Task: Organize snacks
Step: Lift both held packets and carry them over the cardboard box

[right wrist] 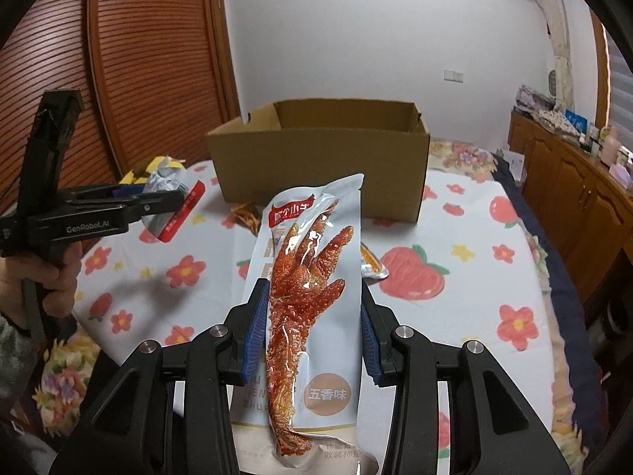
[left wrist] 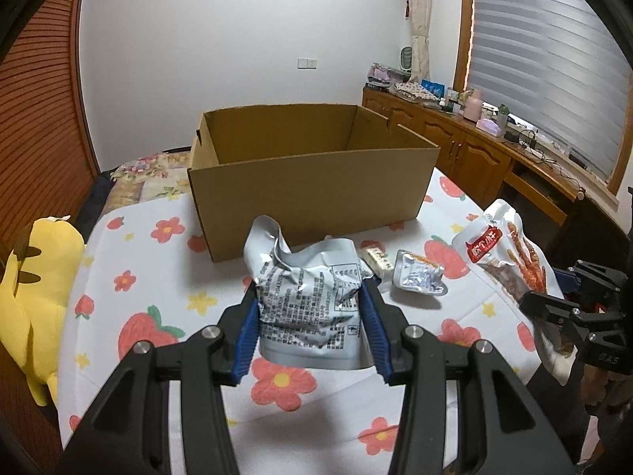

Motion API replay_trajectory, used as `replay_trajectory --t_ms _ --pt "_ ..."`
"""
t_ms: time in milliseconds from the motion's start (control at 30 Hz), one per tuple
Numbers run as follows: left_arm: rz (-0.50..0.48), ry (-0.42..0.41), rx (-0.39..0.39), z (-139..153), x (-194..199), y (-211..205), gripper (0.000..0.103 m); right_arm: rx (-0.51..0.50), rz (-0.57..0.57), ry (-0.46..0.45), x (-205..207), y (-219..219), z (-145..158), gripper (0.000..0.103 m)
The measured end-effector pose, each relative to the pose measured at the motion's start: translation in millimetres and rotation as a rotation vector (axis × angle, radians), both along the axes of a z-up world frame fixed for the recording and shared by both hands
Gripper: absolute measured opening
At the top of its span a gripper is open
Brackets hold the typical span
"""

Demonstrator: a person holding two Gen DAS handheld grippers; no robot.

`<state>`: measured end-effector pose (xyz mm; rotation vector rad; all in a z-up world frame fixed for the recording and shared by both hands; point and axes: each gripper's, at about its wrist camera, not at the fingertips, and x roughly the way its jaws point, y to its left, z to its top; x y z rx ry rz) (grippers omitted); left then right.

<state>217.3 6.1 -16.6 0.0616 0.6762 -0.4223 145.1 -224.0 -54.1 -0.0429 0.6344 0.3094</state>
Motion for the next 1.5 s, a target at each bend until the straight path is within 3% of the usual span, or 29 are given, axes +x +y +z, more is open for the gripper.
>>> replay_trajectory --t_ms 433,867,1233,1500 --pt "0.003 -0.061 -0.04 32.6 -4.9 -2.7 0.046 0.024 0.0 -0.07 -6.8 -11.9 34.5 0.041" --pt "-0.007 -0.098 -0.078 53.3 21.3 1.5 0.047 0.018 0.006 -0.105 26.9 -16.8 58.8 0.041" --pt "-0.056 -0.144 -0.072 68.2 85.3 -21.7 0.047 -0.035 0.034 -0.127 87.3 -11.1 75.8 0.041" --pt "-0.06 -0.173 -0.111 78.7 147.6 -26.9 0.047 -0.076 0.056 -0.175 144.3 0.9 96.3 0.041"
